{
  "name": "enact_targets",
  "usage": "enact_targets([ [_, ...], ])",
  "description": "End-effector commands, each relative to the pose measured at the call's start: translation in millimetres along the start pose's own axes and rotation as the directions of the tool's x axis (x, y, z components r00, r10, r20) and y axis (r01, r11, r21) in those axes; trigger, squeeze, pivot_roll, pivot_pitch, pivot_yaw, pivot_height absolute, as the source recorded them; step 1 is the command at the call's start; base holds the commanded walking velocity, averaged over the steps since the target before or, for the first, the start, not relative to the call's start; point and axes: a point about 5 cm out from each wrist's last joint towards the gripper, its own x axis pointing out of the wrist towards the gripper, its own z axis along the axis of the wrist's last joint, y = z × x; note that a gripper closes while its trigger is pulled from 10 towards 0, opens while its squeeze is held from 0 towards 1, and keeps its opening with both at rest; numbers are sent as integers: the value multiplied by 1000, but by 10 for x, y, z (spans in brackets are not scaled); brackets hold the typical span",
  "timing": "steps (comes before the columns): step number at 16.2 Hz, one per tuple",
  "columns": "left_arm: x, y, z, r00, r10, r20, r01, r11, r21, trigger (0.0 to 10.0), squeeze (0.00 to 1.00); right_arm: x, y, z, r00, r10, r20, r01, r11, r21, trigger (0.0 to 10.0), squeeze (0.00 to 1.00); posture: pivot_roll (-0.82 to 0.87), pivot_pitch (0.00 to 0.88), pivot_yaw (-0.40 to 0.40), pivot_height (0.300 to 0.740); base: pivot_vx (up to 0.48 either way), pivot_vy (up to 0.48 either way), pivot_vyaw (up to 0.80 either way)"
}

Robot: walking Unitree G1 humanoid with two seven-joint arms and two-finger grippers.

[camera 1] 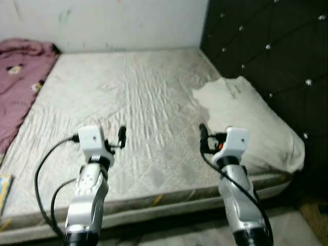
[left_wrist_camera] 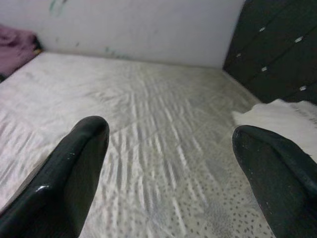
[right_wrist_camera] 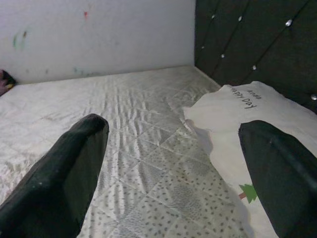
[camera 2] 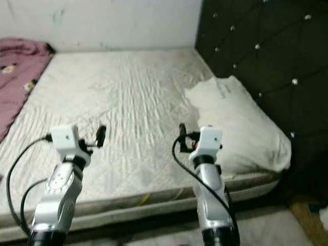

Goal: Clean up the room

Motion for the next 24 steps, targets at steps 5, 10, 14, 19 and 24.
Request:
enact_targets([
  [5,23,47,24,1000,22,-3,-22,1000,16,10000,0,42,65,48,1000,14,14,-15,1000,17,10000,0,10,0,14,740,0,480,0],
  [10,44,55,33,1000,28,-1,-28,999,22,10000,0,64,75,42,1000,18,7,-18,1000,20,10000,0,13,0,16,740,0,480,0],
  [14,56,46,40,1000,27,1,-27,999,27,10000,0,74,74,42,1000,16,7,-16,1000,22,10000,0,11,0,17,740,0,480,0],
  [19,61,45,42,999,32,2,-32,999,28,10000,0,79,74,36,1000,17,0,-17,1000,18,10000,0,12,0,15,740,0,480,0],
  [24,62,32,43,999,31,7,-31,999,22,10000,0,81,68,28,1000,18,-6,-18,1000,12,10000,0,12,0,11,740,0,480,0],
])
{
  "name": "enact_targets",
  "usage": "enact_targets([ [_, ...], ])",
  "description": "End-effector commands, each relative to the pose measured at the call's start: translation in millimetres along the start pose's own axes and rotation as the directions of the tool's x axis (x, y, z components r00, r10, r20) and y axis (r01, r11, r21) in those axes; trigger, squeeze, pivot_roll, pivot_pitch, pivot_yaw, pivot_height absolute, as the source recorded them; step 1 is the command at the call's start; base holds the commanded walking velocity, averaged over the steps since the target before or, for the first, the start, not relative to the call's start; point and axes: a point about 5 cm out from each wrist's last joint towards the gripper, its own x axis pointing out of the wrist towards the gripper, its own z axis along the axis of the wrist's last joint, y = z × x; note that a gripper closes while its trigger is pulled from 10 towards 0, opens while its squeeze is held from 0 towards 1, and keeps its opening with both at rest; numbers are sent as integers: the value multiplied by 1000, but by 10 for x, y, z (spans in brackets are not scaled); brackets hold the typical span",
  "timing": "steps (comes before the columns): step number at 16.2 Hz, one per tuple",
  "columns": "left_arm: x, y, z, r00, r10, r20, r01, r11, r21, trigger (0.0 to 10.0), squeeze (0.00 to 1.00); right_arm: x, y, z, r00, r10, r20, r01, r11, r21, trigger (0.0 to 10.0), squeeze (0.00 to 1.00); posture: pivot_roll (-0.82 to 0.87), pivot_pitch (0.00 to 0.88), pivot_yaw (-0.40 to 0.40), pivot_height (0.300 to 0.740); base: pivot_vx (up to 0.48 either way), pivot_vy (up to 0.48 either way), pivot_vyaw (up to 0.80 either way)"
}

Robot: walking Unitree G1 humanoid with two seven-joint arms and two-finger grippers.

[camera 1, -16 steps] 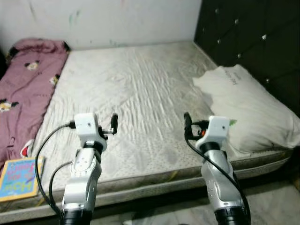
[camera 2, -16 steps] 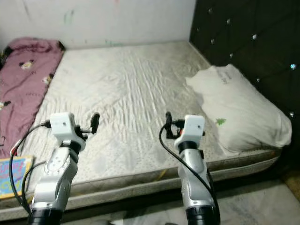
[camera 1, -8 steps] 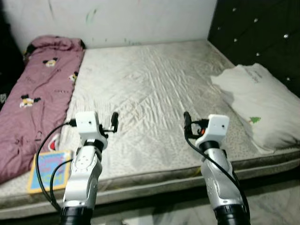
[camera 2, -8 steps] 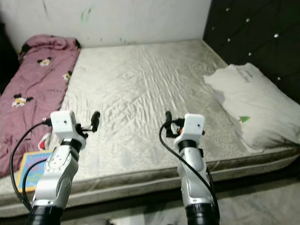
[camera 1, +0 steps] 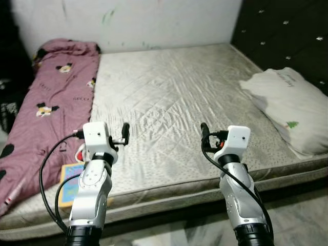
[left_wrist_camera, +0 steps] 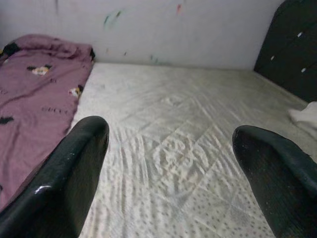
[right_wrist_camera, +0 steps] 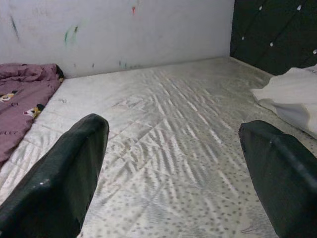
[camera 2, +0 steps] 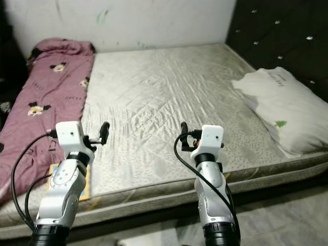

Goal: Clean up the room

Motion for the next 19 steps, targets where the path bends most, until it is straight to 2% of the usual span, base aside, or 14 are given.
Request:
enact_targets([
  [1,-13,101,12,999,34,5,-34,999,9,10000,0,21,100,25,1000,26,5,-26,1000,13,10000,0,12,0,11,740,0,480,0],
  [4,-14,106,22,999,45,11,-45,999,3,10000,0,23,105,18,1000,30,0,-30,999,10,10000,0,13,0,9,740,0,480,0],
  [6,-17,104,48,998,48,32,-48,999,-2,10000,0,23,103,12,999,33,-4,-33,999,10,10000,0,15,0,8,740,0,0,0],
  [9,-8,57,89,998,22,56,-26,997,78,10000,0,26,112,2,999,38,-10,-37,999,8,10000,0,17,0,8,740,0,0,0],
  [12,-9,56,101,998,20,63,-26,995,95,10000,0,31,113,3,999,38,-11,-38,999,9,10000,0,18,0,7,740,0,0,0],
  [14,-10,74,98,998,18,60,-21,999,46,10000,0,36,113,5,999,38,-12,-38,999,9,10000,0,17,0,6,740,0,0,0],
  [19,-29,50,120,997,-19,76,16,999,44,10000,0,40,121,5,999,38,-14,-38,999,9,10000,0,17,0,9,740,55,0,0],
])
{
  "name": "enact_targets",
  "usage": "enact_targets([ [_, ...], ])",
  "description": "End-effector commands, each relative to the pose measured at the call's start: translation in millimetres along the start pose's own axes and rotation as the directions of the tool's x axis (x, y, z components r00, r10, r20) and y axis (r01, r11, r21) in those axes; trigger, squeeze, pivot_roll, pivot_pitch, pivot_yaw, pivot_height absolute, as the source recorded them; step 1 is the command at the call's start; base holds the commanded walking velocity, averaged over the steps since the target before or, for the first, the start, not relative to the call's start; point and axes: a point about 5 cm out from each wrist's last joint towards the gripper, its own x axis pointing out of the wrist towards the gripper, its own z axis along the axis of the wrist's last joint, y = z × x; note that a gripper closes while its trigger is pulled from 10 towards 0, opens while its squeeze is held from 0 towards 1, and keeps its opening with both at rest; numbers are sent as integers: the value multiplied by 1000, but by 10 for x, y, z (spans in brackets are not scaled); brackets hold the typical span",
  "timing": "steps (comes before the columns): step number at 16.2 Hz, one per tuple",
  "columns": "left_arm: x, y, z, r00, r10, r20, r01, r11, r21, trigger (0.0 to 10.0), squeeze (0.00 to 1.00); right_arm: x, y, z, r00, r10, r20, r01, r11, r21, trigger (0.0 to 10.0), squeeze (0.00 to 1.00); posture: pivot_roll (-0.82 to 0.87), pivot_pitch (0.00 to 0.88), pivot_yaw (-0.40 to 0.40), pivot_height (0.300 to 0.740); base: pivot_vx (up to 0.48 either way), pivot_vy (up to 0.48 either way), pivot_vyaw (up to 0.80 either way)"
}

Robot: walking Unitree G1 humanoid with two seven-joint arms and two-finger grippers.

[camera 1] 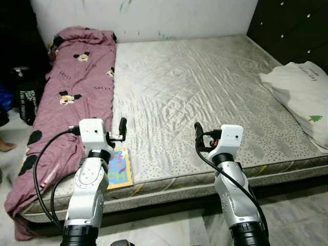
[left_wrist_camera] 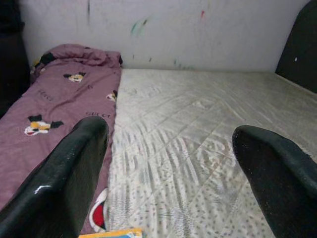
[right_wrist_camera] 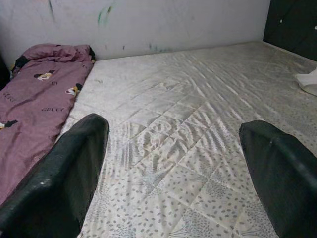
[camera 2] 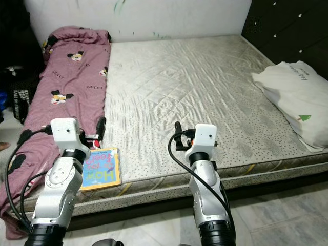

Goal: Clean up the room

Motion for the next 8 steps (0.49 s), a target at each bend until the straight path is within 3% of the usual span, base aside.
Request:
enact_targets([
  [1,-9,14,30,1000,-4,15,3,1000,3,10000,0,21,8,16,1000,2,-2,-2,1000,4,10000,0,17,0,9,740,281,0,0],
  [8,-12,7,37,1000,-15,18,15,1000,-4,10000,0,23,11,16,1000,1,-4,-1,1000,6,10000,0,18,0,9,740,314,0,0],
])
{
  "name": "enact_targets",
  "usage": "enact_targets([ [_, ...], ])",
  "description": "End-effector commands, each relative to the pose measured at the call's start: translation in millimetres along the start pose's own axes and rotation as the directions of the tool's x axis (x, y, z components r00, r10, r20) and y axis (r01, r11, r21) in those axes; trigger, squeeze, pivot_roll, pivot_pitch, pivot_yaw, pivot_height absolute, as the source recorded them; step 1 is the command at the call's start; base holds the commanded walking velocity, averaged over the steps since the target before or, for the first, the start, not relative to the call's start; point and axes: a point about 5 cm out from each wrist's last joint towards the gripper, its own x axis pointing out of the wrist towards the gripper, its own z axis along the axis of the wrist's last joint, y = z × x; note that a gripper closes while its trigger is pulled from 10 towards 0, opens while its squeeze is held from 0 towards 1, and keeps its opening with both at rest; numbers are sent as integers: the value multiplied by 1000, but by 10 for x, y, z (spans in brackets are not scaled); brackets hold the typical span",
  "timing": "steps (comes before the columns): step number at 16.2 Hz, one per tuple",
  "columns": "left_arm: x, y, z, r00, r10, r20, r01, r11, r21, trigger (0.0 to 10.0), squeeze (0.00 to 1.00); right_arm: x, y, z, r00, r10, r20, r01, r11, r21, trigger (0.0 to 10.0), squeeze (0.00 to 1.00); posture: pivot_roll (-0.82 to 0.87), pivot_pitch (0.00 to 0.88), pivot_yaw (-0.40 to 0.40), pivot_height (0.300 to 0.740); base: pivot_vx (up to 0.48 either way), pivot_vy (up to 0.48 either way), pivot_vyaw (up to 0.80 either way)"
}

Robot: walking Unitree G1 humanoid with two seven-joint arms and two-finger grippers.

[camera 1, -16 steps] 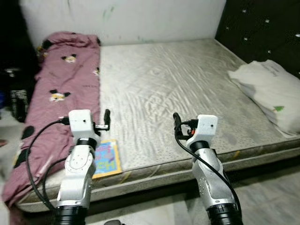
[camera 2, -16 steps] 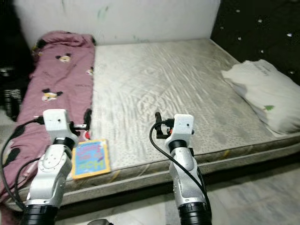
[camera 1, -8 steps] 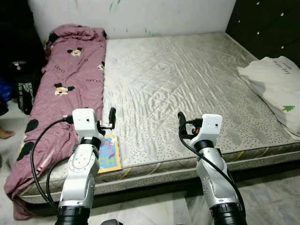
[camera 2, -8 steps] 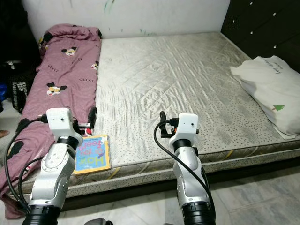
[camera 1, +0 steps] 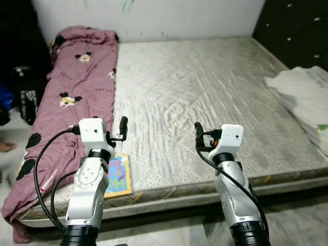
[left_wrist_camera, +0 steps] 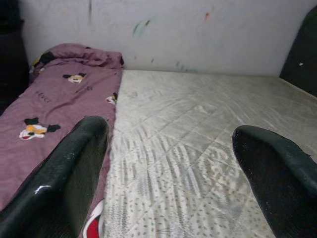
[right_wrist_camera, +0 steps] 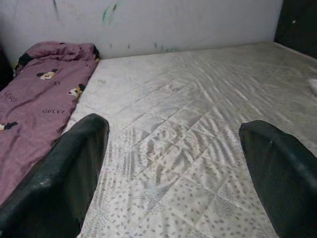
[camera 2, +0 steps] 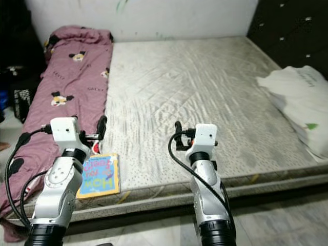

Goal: Clean up the room

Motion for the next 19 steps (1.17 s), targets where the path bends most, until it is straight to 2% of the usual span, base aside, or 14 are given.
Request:
enact_targets([
  [1,-10,13,23,1000,-6,10,6,1000,5,10000,0,19,10,10,1000,0,-5,0,1000,7,10000,0,18,0,10,740,337,0,0],
  [4,-2,6,17,1000,3,4,-3,1000,-5,10000,0,20,11,9,1000,0,-6,0,1000,8,10000,0,18,0,10,740,319,0,0],
  [12,3,0,-8,1000,20,-15,-20,1000,-16,10000,0,20,9,1,1000,1,-11,-1,1000,7,10000,0,20,0,8,740,0,0,0],
  [19,13,-11,-17,999,26,-23,-27,999,-33,10000,0,20,24,-14,1000,11,-20,-11,1000,-4,10000,0,21,0,6,740,0,468,0],
])
